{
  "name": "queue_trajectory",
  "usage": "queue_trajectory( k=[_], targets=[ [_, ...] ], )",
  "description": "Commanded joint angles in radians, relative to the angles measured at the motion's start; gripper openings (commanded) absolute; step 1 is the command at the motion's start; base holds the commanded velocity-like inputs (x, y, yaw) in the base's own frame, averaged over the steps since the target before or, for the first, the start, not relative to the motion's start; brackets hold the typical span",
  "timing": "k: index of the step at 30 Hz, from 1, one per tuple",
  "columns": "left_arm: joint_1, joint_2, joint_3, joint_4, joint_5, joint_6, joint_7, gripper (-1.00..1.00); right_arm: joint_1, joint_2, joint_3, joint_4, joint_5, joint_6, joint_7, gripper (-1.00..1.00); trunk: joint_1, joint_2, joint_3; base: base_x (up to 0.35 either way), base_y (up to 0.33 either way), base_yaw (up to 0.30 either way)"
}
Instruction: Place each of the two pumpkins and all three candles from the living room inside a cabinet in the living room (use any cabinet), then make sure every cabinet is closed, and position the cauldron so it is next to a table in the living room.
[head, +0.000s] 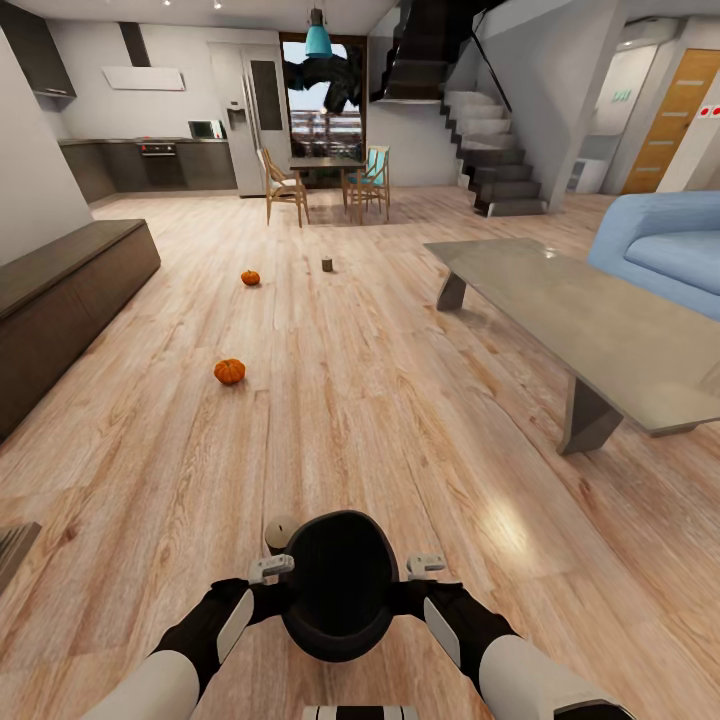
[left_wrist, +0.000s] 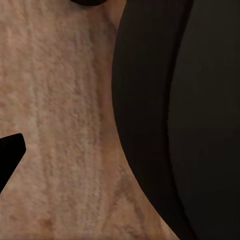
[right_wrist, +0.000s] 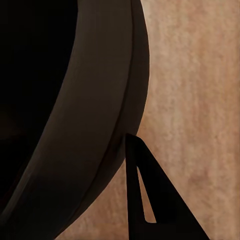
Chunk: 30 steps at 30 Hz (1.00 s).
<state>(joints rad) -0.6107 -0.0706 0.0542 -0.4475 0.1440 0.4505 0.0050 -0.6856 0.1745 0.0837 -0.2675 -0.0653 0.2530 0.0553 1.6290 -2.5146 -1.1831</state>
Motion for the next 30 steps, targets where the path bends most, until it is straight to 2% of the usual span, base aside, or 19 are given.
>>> queue_trajectory(
  k=[1,2,3,30],
  targets=[
    [0.000,0.000,0.006,-0.002,0.003,0.007,0.001,1.00,0.000,0.000,0.005,-0.001,-0.003,0.005,-0.003,-1.00,0.000,0.000,-0.001,0.000,0.000,0.000],
    [0.000,0.000,0.006,-0.002,0.003,0.007,0.001,1.00,0.000,0.000,0.005,-0.001,-0.003,0.005,-0.003,-1.00,0.000,0.000,-0.001,0.000,0.000,0.000],
    [0.000,-0.001,0.006,-0.003,0.004,0.006,0.000,-1.00,0.000,0.000,0.005,-0.001,-0.003,0.005,-0.003,-1.00,0.000,0.000,-0.001,0.000,0.000,0.000],
    [0.002,0.000,0.007,-0.025,0.005,0.005,0.000,-1.00,0.000,0.000,0.005,-0.001,-0.004,0.005,0.000,-1.00,0.000,0.000,-0.001,0.000,0.000,0.000]
  ],
)
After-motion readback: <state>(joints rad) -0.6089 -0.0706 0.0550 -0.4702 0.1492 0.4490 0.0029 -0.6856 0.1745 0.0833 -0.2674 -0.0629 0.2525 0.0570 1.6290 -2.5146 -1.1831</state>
